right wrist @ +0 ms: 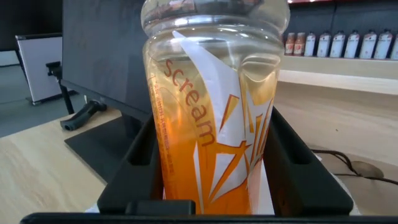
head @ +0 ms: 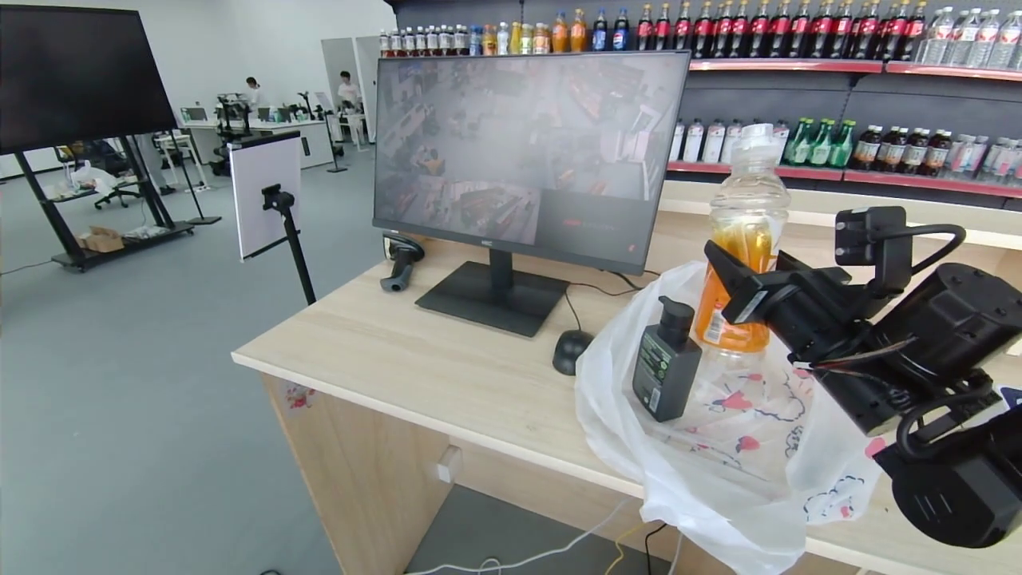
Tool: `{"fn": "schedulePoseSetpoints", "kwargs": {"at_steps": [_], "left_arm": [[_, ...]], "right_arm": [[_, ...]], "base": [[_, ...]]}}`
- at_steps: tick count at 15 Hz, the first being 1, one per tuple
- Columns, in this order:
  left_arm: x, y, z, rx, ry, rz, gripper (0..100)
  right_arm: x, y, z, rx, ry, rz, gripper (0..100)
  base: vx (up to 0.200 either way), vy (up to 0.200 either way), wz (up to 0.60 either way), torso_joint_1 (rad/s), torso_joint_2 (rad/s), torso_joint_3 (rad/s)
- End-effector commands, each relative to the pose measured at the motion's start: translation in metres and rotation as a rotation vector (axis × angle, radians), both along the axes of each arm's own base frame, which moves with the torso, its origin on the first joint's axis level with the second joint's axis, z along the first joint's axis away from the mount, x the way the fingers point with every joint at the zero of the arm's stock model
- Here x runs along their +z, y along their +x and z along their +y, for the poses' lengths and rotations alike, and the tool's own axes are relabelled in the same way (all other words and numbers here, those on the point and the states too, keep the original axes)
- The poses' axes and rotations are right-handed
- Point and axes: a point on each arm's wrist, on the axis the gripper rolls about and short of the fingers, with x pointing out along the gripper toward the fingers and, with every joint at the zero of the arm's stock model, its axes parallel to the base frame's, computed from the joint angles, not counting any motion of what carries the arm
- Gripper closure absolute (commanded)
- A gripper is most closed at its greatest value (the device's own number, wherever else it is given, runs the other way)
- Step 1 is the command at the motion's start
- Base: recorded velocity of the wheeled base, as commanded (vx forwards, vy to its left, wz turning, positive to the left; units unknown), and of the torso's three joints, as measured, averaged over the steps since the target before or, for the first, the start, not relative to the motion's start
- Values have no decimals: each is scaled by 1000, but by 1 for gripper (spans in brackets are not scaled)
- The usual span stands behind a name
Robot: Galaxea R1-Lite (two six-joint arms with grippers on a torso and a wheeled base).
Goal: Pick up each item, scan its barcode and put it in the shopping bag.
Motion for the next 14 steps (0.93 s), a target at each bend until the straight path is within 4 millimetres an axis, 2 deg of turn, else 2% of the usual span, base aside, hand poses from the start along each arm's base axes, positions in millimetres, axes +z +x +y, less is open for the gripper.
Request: {"fn": "schedulePoseSetpoints", "kwargs": {"at_steps": [1,6,14], "left_arm": [[0,0,0,0,0,-1,0],[0,0,0,0,0,-1,0],[0,0,0,0,0,-1,0]], "right_arm": [[-6,3,-9,-31,-5,19,100],[-16,0,-34,-109,-16,72,100],[-34,12,-33,-111,-18,129,100]], "base": [[0,0,0,0,0,0],[0,0,0,0,0,0],[0,0,0,0,0,0]]}}
